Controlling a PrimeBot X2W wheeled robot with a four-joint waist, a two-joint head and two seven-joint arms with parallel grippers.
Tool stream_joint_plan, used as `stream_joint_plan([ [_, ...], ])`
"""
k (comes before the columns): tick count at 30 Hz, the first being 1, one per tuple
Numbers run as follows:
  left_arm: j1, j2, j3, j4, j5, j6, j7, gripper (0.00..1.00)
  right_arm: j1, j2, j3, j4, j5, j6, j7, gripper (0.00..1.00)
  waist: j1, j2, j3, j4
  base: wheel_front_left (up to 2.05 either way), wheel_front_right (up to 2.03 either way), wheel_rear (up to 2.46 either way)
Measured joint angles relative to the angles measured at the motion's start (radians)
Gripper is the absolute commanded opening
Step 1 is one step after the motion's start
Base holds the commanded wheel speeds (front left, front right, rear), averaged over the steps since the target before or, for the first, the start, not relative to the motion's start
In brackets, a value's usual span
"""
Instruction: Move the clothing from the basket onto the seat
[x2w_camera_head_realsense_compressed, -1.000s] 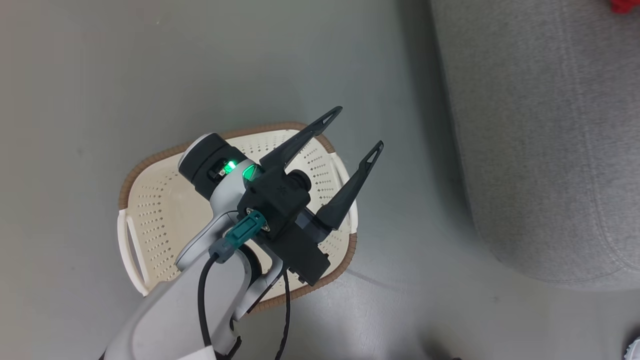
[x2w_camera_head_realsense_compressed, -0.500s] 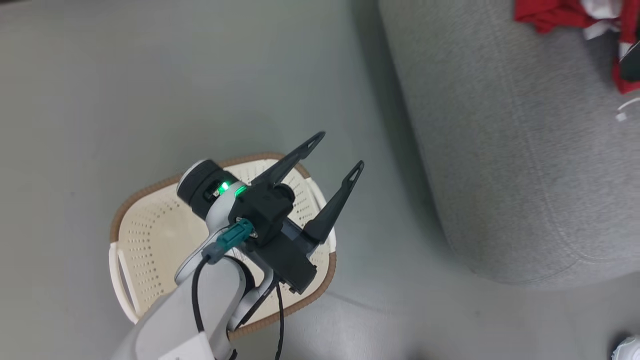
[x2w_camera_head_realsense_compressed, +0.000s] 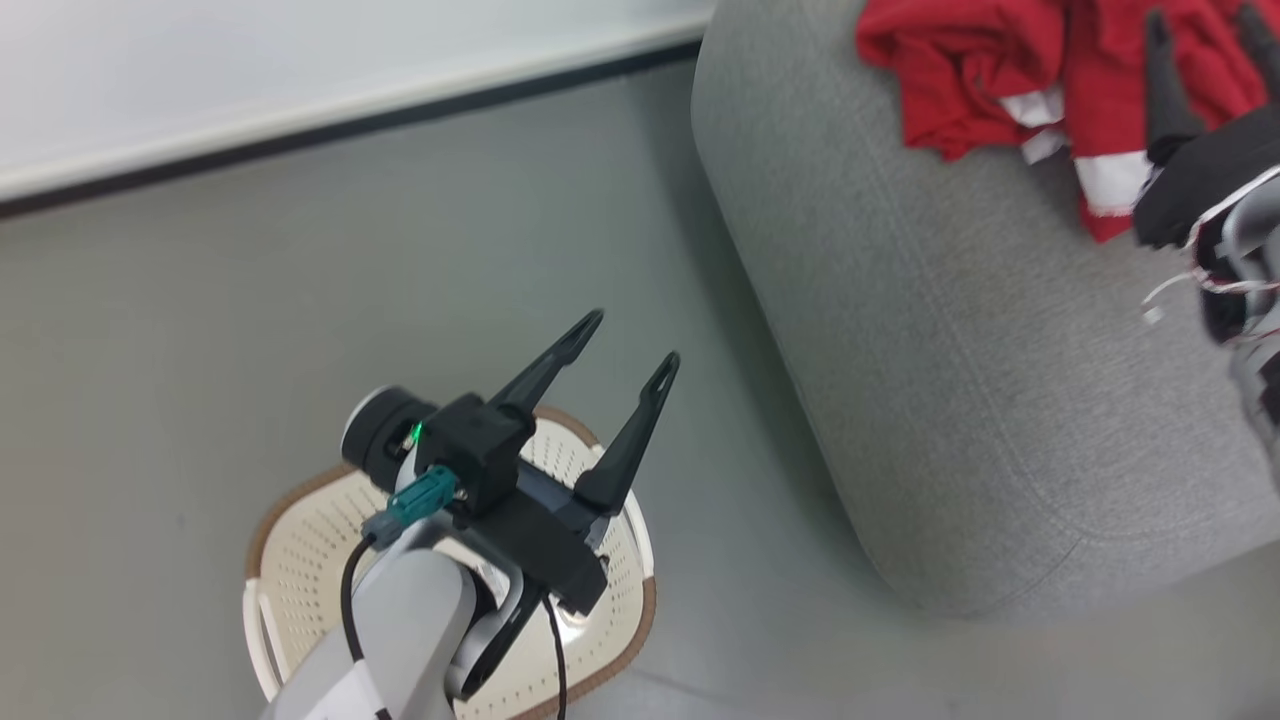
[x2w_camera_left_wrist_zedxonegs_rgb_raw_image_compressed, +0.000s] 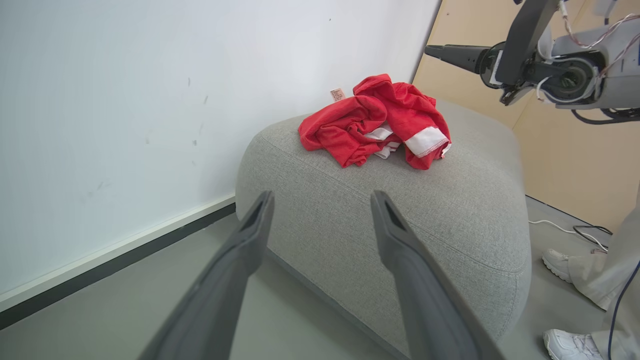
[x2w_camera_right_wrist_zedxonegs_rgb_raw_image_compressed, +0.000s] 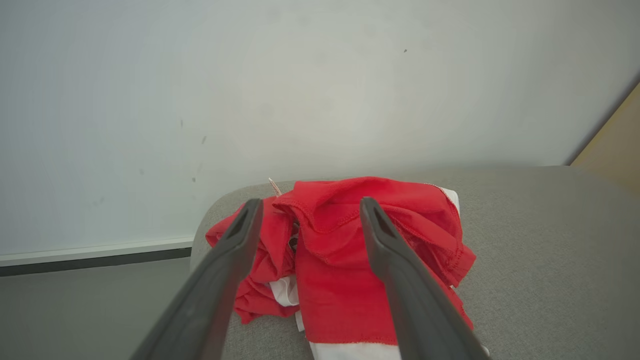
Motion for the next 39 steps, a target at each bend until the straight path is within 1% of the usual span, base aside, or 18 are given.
stream_joint_plan([
  [7,0.083,-0.003,0.03,0.049,-0.025,0.017,-0.038,1.0,0.078,0.056,0.018,-0.026,-0.009,0.019,0.0,1.0,0.0,0.0,-0.103,0.004,0.0,0.0,0.0],
  [10,0.126,-0.002,0.056,0.064,-0.06,0.024,-0.054,1.0,0.122,0.086,0.028,-0.04,-0.009,0.027,0.0,1.0,0.0,0.0,-0.147,0.011,0.0,0.0,0.0],
  [13,0.171,0.004,0.077,0.085,-0.072,0.041,-0.063,1.0,0.172,0.118,0.036,-0.055,-0.009,0.031,0.0,1.0,0.0,0.0,-0.191,0.02,0.0,0.0,0.0],
  [17,0.231,0.011,0.116,0.096,-0.089,0.064,-0.073,1.0,0.245,0.136,0.037,-0.074,-0.009,0.035,0.0,1.0,0.0,0.0,-0.249,0.037,0.0,0.0,0.0],
  [18,0.261,0.019,0.135,0.093,-0.095,0.085,-0.078,1.0,0.282,0.138,0.038,-0.09,-0.009,0.035,0.0,1.0,0.0,0.0,-0.278,0.046,0.0,0.0,0.0],
  [23,0.338,0.053,0.194,0.077,-0.114,0.129,-0.087,1.0,0.372,0.156,0.041,-0.143,-0.009,0.036,0.0,1.0,0.0001,0.0,-0.337,0.072,0.0,0.0,0.0],
  [27,0.399,0.081,0.248,0.056,-0.121,0.173,-0.091,1.0,0.44,0.171,0.045,-0.19,-0.019,0.036,0.0,1.0,0.0001,0.0001,-0.374,0.092,0.0,0.0,0.0],
  [30,0.444,0.101,0.292,0.039,-0.122,0.194,-0.094,1.0,0.493,0.181,0.041,-0.235,-0.019,0.028,0.0,1.0,0.0001,0.0001,-0.394,0.103,0.0,0.0,0.0],
  [33,0.479,0.108,0.319,0.024,-0.122,0.201,-0.098,1.0,0.531,0.193,0.039,-0.267,-0.019,0.021,0.0,1.0,0.0001,0.0001,-0.405,0.108,0.0,0.0,0.0],
  [39,0.56,0.128,0.38,-0.008,-0.121,0.216,-0.099,1.0,0.646,0.196,0.04,-0.374,-0.054,-0.03,0.0,1.0,0.0001,0.0001,-0.423,0.113,0.0,0.0,0.0],
])
